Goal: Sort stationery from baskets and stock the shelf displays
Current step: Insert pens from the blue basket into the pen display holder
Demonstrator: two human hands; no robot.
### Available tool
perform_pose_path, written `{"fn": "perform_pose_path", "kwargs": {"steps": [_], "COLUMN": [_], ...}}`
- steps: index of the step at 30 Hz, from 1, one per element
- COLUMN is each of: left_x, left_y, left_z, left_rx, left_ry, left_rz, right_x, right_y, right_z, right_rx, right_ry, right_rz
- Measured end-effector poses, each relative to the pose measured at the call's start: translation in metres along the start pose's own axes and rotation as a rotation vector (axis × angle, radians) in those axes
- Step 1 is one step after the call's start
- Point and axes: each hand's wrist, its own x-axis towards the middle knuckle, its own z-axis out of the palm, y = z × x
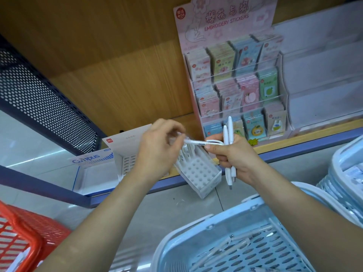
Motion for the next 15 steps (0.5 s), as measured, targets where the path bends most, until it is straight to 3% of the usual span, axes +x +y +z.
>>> {"fn": "perform_pose_path", "kwargs": {"steps": [2,5,9,13,15], "left_x": [0.005,0.013,0.014,0.013,0.016], "left_y": [0.013,0.016,0.012,0.011,0.009], "left_z": [0.008,0.015,0.009,0.008,0.009], "left_rx": [0.179,0.132,-0.39,-0.498,-0.491], "left_ry": [-0.211,-0.397,-0.455,-0.401,-0.287], "left_rz": [0.162,0.03,-0.264,-0.312,-0.364], "right_x": [-0.002,-0.006,-0.011,-0.01,-0.006], "right_y": [-0.003,-0.008,-0.01,-0.01,-0.011], "right_z": [0.001,0.005,0.008,0.011,0.005], "right_rx": [0.006,-0.017,0.035,0.071,0.285], "right_ry": [-0.042,-0.114,-0.186,-0.172,-0.076], "right_rz": [-0.014,-0.051,-0.063,-0.008,0.081]}}
